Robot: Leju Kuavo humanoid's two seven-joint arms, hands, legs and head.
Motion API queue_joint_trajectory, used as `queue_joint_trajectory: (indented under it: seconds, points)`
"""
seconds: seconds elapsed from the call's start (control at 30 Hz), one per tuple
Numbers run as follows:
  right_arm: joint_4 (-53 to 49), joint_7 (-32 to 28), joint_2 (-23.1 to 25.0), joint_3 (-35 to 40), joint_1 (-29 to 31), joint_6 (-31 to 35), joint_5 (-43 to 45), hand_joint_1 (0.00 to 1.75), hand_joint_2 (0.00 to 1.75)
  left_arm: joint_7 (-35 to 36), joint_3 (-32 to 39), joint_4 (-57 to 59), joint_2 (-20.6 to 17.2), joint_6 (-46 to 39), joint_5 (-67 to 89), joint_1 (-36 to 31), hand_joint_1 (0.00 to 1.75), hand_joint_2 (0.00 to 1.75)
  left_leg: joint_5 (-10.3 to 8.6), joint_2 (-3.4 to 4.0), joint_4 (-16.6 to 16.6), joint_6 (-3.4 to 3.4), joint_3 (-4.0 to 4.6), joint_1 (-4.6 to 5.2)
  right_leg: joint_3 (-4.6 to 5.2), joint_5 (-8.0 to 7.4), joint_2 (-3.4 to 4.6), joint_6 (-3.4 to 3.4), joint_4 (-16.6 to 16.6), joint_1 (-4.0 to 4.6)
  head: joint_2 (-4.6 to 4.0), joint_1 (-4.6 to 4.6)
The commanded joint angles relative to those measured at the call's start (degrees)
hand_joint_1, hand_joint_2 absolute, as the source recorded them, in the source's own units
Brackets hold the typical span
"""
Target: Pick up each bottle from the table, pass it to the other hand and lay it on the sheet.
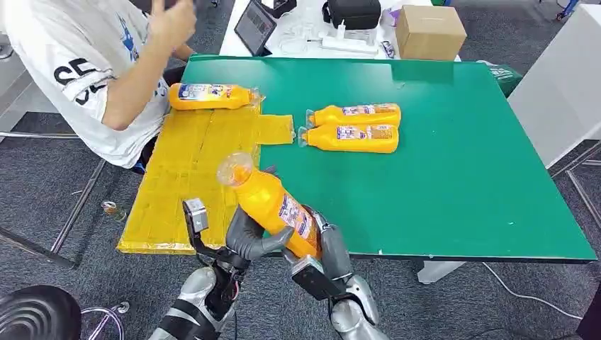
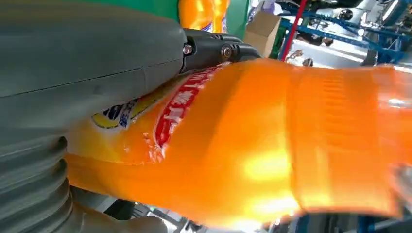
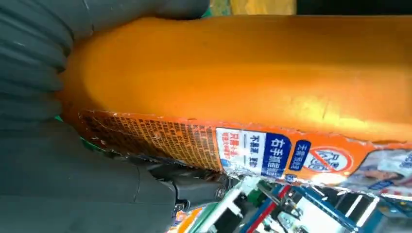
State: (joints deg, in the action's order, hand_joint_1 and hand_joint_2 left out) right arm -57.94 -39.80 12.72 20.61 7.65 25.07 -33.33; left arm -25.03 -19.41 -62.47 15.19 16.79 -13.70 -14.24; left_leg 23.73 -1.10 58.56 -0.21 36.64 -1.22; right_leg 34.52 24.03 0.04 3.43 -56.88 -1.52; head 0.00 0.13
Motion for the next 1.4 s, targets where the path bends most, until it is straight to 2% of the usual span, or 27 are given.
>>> queue_joint_trajectory:
  seconds: [0.03,0.13,0.17,0.3,0.53,0.57,0.6,0.63,0.73,0.87,1.13,1.17,1.3,1.33,1.37,1.4]
  points:
    - [7.96,0.08,0.34,4.98,3.61,2.31,1.6,1.75,1.75,0.62,-3.88,12.18,-0.42,-0.05,0.47,-3.67,0.0,1.75,0.09,0.14,-0.12,0.08,-0.41,-0.03,-0.4,0.05,0.03,-0.19,0.16,0.09,0.0,0.02]
    - [10.14,0.01,0.26,6.49,3.91,2.61,1.01,1.75,1.75,0.84,-4.44,13.97,0.51,0.72,-0.22,-4.29,0.0,1.75,0.16,0.19,-0.1,0.14,-0.53,-0.05,-0.55,0.09,0.04,-0.23,0.19,0.11,0.0,0.02]
    - [11.0,0.02,0.29,7.15,4.05,2.65,0.58,1.75,1.75,0.68,-4.59,14.16,0.57,1.03,-0.52,-4.51,0.0,1.75,0.07,0.15,-0.06,0.08,-0.26,0.0,-0.24,0.03,0.05,-0.11,0.1,0.03,0.0,0.0]
    - [14.84,0.66,0.49,9.26,4.84,1.95,-0.68,1.75,1.75,0.72,-4.54,13.31,0.55,2.64,-2.49,-4.56,0.0,1.75,0.16,0.21,-0.07,0.11,-0.49,-0.04,-0.5,0.1,0.05,-0.23,0.14,0.11,0.0,0.02]
    - [18.79,1.59,0.79,11.17,6.06,0.22,-1.62,1.75,1.75,0.82,-3.49,10.71,0.7,5.8,-6.62,-3.25,0.02,1.75,0.05,0.12,-0.02,0.05,-0.16,-0.04,-0.15,0.03,0.0,-0.11,0.06,0.07,0.0,0.0]
    - [19.05,1.8,0.74,11.37,6.16,0.09,-1.87,1.75,1.75,0.81,-3.45,10.47,0.73,6.35,-7.21,-3.13,0.45,1.75,0.11,0.15,-0.02,0.08,-0.3,-0.05,-0.29,0.08,0.0,-0.17,0.08,0.1,0.0,0.0]
    - [19.69,2.25,0.76,11.56,6.28,-0.21,-2.09,1.75,1.75,1.6,-3.04,9.78,0.91,7.23,-9.14,-2.76,1.47,1.75,0.07,0.12,-0.02,0.07,-0.19,-0.03,-0.17,0.05,-0.02,-0.12,0.06,0.06,0.0,0.0]
    - [20.02,2.38,0.73,11.66,6.37,-0.07,-2.34,1.75,1.75,1.56,-3.14,9.22,0.88,7.68,-9.91,-2.53,1.75,1.75,0.11,0.13,-0.02,0.09,-0.28,-0.04,-0.27,0.09,-0.03,-0.16,0.08,0.09,0.0,0.0]
    - [20.84,2.64,0.77,11.5,6.5,0.32,-2.6,1.75,1.75,2.14,-3.73,6.89,0.76,8.11,-11.72,-1.72,1.75,1.75,0.15,0.15,-0.01,0.1,-0.35,-0.05,-0.35,0.12,-0.03,-0.19,0.08,0.1,0.0,0.0]
    - [19.55,2.75,0.66,10.59,6.07,0.93,-2.18,1.75,1.75,1.17,-5.06,4.75,0.59,3.45,-7.89,-1.14,1.75,1.75,0.09,0.04,0.03,0.07,-0.2,-0.05,-0.2,0.11,-0.14,-0.16,0.03,0.09,0.0,0.0]
    - [17.57,2.41,0.88,9.67,5.75,1.19,-1.2,1.75,1.75,0.49,-5.36,4.0,0.3,2.46,-6.44,-1.14,1.75,1.75,0.06,0.09,0.03,0.06,-0.12,-0.04,-0.1,0.08,-0.11,-0.13,0.02,0.07,0.0,0.0]
    - [16.83,2.67,0.8,9.86,5.77,1.69,-1.66,1.01,1.75,0.2,-5.21,3.39,0.36,1.84,-5.88,-1.03,1.75,1.75,0.1,0.1,0.03,0.09,-0.23,-0.05,-0.22,0.12,-0.12,-0.18,0.03,0.09,0.0,0.0]
    - [16.7,2.71,0.82,9.87,5.88,1.6,-1.66,1.01,1.75,0.21,-5.19,3.29,0.37,1.84,-5.88,-1.06,1.75,1.75,0.1,0.12,0.04,0.08,-0.19,-0.04,-0.17,0.11,-0.09,-0.16,0.02,0.08,0.0,0.0]
    - [16.54,3.08,0.89,9.64,5.86,1.57,-1.42,0.0,1.75,0.21,-5.04,3.14,0.44,1.57,-5.85,-0.99,1.75,1.75,0.06,0.1,0.02,0.07,-0.13,-0.02,-0.1,0.08,-0.09,-0.12,0.02,0.05,0.0,0.02]
    - [15.69,3.2,1.02,9.11,5.56,0.4,-0.33,0.0,0.0,-0.49,-4.92,2.53,0.38,0.33,-4.67,-0.89,1.75,1.75,0.1,0.1,0.03,0.09,-0.23,-0.06,-0.23,0.11,-0.11,-0.17,0.05,0.1,0.0,0.0]
    - [13.73,2.23,0.94,8.09,4.87,-4.07,3.22,0.0,0.0,-0.85,-4.42,1.77,0.45,-0.9,-4.01,-0.79,1.75,1.75,0.04,0.1,0.01,0.06,-0.09,-0.01,-0.06,0.07,-0.09,-0.12,0.01,0.04,0.0,0.0]
